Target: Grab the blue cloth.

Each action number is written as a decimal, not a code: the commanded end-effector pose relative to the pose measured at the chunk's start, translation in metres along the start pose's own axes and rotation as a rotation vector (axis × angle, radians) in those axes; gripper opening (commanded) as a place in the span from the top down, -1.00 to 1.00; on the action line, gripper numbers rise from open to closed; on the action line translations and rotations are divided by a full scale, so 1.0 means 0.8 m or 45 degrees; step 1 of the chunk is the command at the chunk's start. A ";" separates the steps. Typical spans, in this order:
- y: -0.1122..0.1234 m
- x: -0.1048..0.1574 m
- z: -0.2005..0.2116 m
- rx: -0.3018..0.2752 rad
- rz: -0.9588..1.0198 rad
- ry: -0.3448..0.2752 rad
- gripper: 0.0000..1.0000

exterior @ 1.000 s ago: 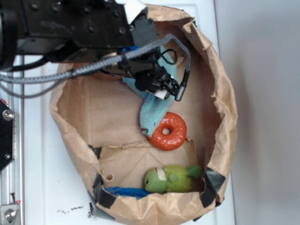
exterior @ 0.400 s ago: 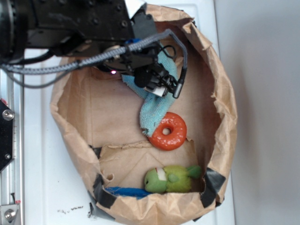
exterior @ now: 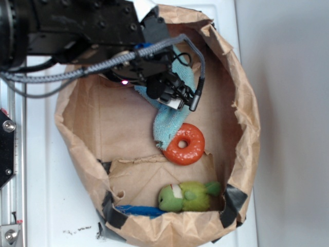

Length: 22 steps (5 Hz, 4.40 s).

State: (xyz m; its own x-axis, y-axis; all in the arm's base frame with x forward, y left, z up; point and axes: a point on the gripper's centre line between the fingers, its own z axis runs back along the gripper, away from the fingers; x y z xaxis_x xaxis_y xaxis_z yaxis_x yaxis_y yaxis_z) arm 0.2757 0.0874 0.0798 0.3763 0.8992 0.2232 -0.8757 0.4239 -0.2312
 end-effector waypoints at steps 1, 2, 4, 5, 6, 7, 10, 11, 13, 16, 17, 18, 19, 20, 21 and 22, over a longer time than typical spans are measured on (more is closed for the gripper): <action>0.001 0.011 0.032 -0.021 -0.043 -0.005 -1.00; 0.001 0.011 0.032 -0.021 -0.043 -0.005 -1.00; -0.002 0.001 0.038 -0.032 -0.076 -0.037 -1.00; 0.000 0.001 0.038 -0.050 -0.087 -0.032 -1.00; 0.006 -0.001 0.042 -0.068 -0.068 -0.053 -1.00; 0.008 0.001 0.041 -0.054 -0.034 -0.051 -1.00; -0.014 -0.008 0.038 0.001 -0.124 -0.063 -1.00; -0.015 -0.012 0.041 -0.004 -0.138 -0.076 -1.00; -0.020 -0.012 0.039 0.016 -0.149 -0.073 -1.00; -0.022 -0.009 0.035 0.024 -0.155 -0.051 -1.00; -0.022 -0.009 0.035 0.024 -0.155 -0.051 -1.00; -0.022 -0.009 0.035 0.024 -0.155 -0.051 -1.00; -0.022 -0.009 0.035 0.024 -0.155 -0.051 -1.00; -0.037 -0.015 0.019 0.069 -0.124 -0.109 -1.00; -0.059 -0.022 0.008 0.070 -0.115 -0.114 -1.00; -0.071 -0.025 0.000 0.076 -0.111 -0.138 -1.00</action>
State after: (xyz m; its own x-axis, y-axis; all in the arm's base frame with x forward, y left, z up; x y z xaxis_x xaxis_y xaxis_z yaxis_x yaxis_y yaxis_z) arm 0.3170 0.0434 0.0687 0.4287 0.8473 0.3134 -0.8712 0.4796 -0.1050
